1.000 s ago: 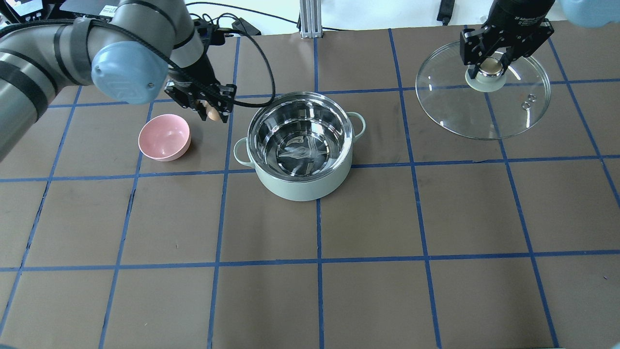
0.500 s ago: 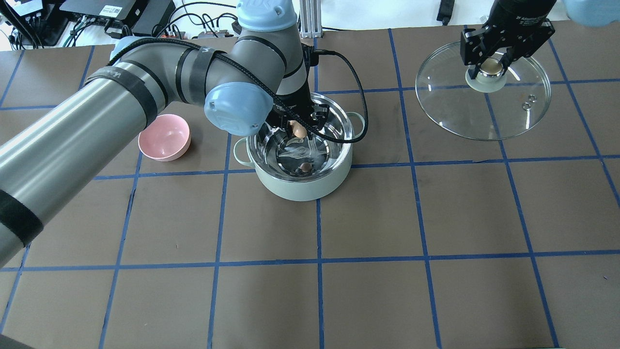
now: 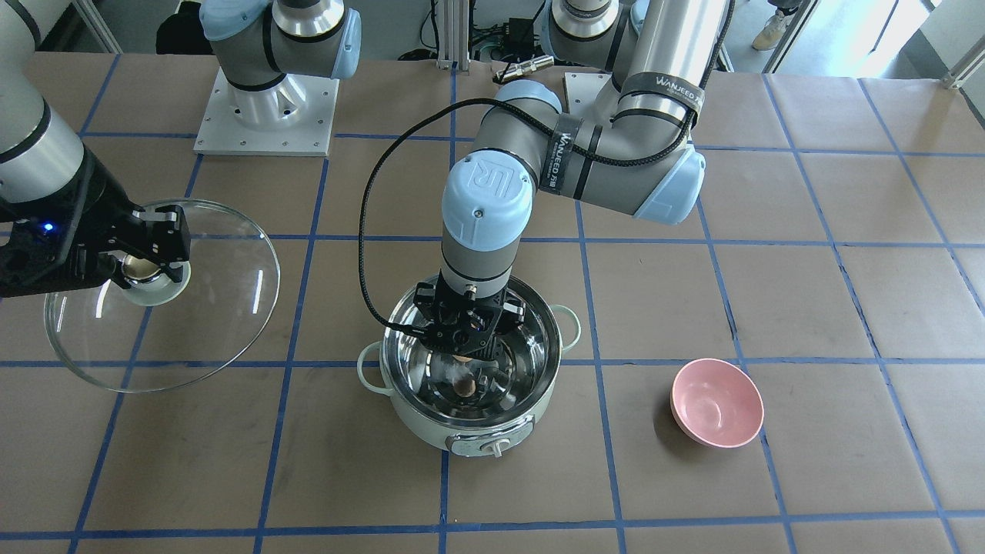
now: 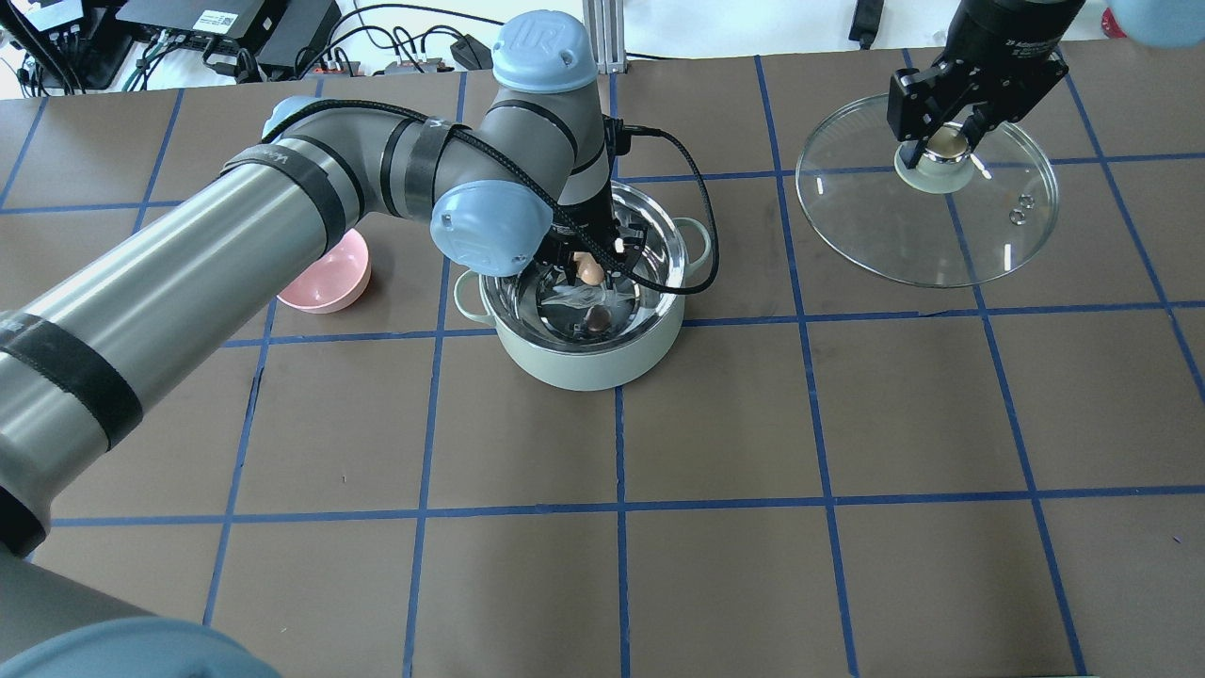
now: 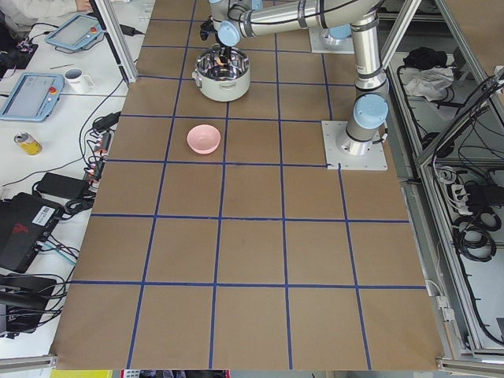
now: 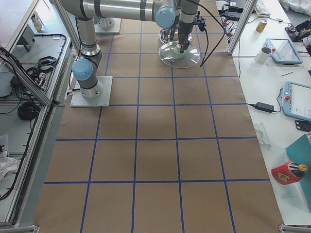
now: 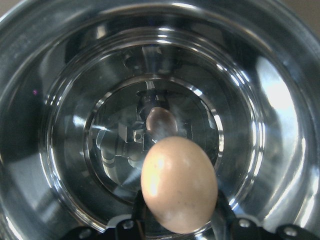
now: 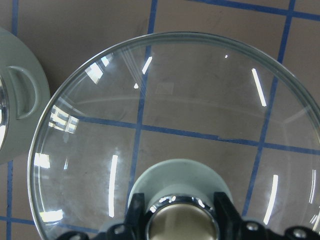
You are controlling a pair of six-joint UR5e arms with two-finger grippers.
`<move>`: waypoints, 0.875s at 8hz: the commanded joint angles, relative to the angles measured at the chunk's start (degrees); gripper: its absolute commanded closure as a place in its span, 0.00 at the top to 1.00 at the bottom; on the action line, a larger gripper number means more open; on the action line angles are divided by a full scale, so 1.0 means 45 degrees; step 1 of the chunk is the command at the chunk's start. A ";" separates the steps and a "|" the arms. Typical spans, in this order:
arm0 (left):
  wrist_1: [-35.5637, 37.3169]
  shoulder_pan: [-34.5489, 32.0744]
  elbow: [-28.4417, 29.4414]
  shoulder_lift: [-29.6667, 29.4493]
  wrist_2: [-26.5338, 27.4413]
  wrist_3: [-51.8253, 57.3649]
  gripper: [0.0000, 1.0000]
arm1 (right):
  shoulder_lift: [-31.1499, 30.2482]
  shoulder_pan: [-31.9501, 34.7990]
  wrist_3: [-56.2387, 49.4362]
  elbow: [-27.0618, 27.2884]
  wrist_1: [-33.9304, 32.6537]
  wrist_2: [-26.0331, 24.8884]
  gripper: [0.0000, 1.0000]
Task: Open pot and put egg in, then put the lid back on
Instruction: 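Lower the egg into the pot and open the left gripper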
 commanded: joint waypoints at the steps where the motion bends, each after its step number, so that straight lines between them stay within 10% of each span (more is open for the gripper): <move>1: 0.0090 -0.0004 -0.0106 -0.0188 -0.0081 -0.0226 0.85 | -0.0038 -0.0002 -0.0754 0.0000 0.0028 0.0765 0.00; 2: -0.0143 -0.0024 -0.0204 0.0083 -0.0004 -0.0266 1.00 | -0.0038 -0.0002 -0.0795 0.0000 0.0028 0.0982 0.00; 7: -0.3070 0.3014 -0.0010 0.4101 0.0387 0.1466 1.00 | -0.0038 0.0406 -0.0661 0.0098 -0.0089 0.1158 0.00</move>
